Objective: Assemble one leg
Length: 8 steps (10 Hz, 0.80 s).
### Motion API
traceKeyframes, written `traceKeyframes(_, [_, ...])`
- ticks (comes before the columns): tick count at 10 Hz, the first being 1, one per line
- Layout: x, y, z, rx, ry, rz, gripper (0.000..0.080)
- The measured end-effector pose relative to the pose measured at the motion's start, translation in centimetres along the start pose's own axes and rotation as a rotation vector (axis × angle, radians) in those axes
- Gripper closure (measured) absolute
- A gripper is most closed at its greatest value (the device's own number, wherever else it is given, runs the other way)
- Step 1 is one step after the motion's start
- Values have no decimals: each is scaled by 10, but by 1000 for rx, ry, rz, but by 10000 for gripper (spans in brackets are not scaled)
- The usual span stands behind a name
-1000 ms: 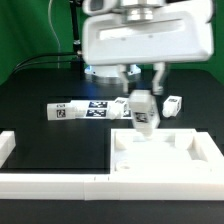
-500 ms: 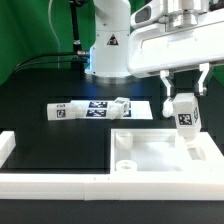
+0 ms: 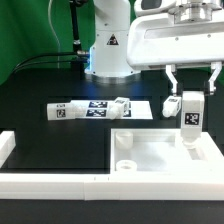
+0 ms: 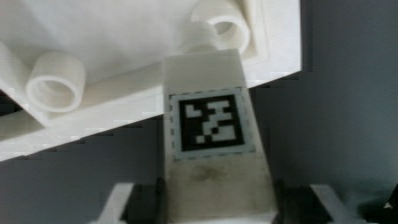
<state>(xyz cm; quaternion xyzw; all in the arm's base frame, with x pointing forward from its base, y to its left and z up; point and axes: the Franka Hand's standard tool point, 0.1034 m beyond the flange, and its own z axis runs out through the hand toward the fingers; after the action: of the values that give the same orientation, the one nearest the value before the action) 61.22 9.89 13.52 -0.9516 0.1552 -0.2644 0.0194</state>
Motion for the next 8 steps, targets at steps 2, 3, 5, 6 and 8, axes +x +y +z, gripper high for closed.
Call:
traceKeyframes(2, [-2, -3, 2, 1, 2, -10, 515])
traceKeyframes(3, [-10, -13, 8, 1, 22, -51, 515])
traceKeyframes(5, [-5, -13, 12, -3, 69, -112, 515])
traceKeyframes(6, [-7, -14, 15, -2, 79, -120, 515])
traceKeyframes(8, [-7, -13, 18, -7, 79, -128, 515])
